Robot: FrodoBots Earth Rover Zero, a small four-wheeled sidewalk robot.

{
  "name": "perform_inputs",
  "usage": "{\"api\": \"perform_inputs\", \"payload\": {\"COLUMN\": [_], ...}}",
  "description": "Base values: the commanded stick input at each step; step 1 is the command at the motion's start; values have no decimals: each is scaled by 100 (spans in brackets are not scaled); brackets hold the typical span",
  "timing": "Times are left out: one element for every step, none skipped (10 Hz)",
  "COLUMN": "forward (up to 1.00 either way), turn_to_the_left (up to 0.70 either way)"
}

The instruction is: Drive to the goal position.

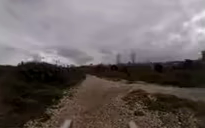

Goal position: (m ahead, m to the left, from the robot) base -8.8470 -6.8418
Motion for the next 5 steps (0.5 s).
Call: {"api": "perform_inputs", "payload": {"forward": [70,70,70,70,70], "turn_to_the_left": [0,0,0,0,0]}}
